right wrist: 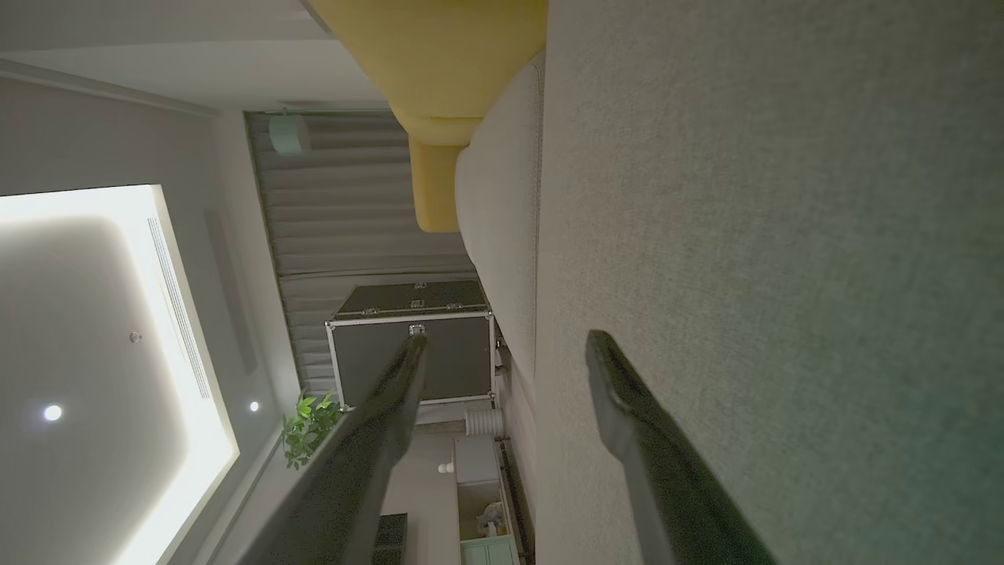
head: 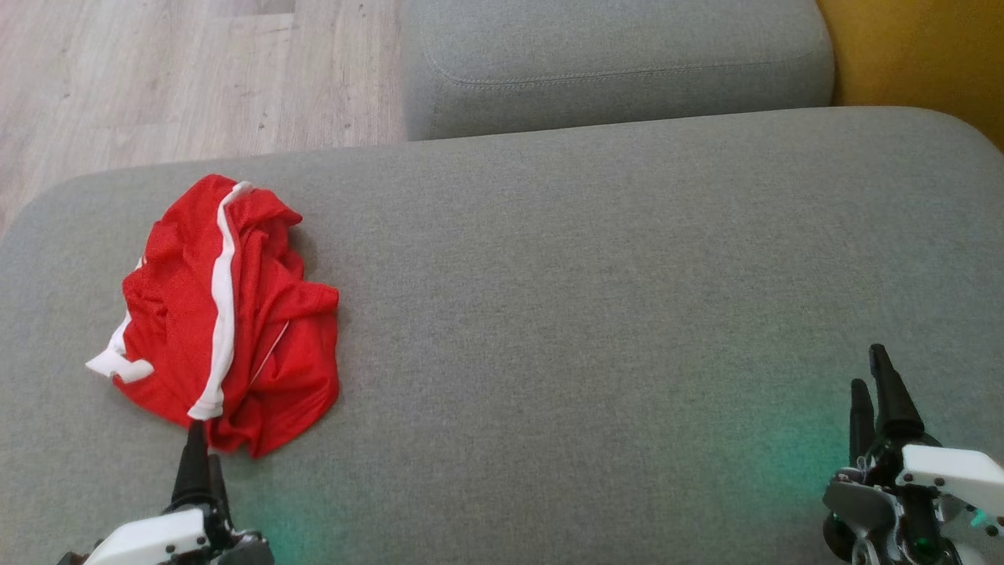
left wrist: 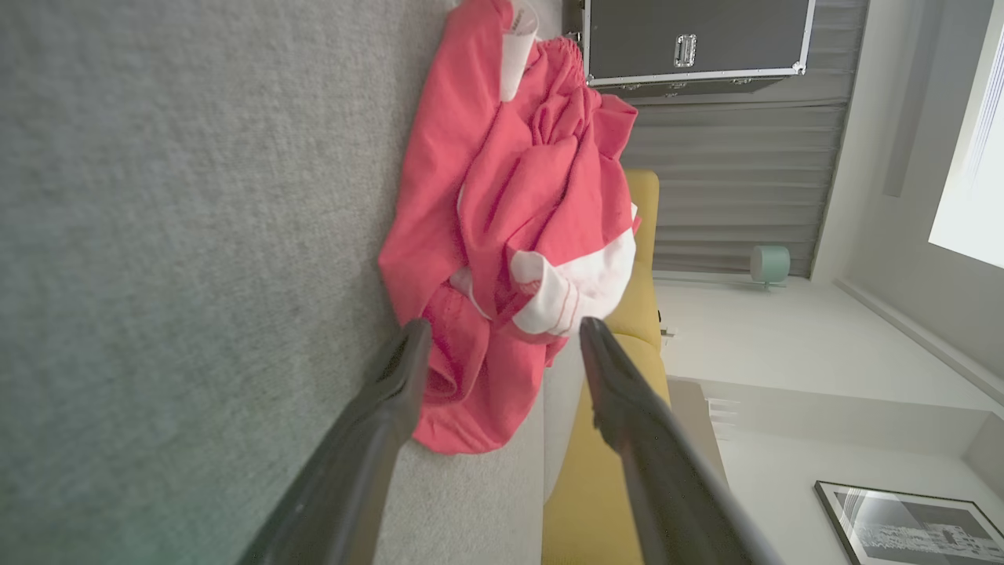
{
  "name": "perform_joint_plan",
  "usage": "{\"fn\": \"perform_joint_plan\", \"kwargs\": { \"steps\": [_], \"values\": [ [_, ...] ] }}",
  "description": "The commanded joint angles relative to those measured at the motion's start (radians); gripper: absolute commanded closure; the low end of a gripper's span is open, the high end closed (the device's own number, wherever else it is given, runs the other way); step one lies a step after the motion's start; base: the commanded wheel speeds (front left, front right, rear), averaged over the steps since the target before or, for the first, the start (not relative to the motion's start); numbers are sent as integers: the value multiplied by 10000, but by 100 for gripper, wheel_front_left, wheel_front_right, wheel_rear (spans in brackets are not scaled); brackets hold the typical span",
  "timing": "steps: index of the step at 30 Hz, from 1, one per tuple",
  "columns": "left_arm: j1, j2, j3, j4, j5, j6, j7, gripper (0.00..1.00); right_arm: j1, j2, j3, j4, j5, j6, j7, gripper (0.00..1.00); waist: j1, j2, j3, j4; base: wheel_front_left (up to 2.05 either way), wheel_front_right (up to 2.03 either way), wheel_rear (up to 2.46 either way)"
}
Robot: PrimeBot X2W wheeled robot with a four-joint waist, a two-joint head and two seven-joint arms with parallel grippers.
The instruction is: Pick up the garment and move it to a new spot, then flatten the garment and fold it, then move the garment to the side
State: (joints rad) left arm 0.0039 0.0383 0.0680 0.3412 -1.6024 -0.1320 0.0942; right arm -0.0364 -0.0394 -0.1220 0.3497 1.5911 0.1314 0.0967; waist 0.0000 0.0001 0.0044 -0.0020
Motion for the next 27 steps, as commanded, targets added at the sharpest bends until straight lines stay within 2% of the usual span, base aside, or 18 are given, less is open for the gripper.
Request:
{"fn": "perform_joint_plan", "kwargs": {
  "steps": [1, 9, 18, 27],
  "values": [
    [-400, 45, 58, -412, 75, -1, -111, 0, -453, -43, 89, -428, -163, 0, -123, 0, 0, -1, 1, -6, 0, 0, 0],
    [-356, 51, 214, -612, 352, 0, -375, 0, -453, -48, 209, -649, -934, -1, -388, 0, 0, -1, 10, -19, 0, 0, 0],
    [-393, 56, 520, -777, 858, 1, -639, 0, -520, -53, 420, -975, -2342, -2, -653, 0, 0, -1, 20, -71, 0, 0, 0],
    [-401, 62, 673, -1148, 1869, 2, -903, 0, -568, -58, 663, -1465, -3972, -2, -918, 0, 0, -1, 44, -151, 0, 0, 0]
  ]
}}
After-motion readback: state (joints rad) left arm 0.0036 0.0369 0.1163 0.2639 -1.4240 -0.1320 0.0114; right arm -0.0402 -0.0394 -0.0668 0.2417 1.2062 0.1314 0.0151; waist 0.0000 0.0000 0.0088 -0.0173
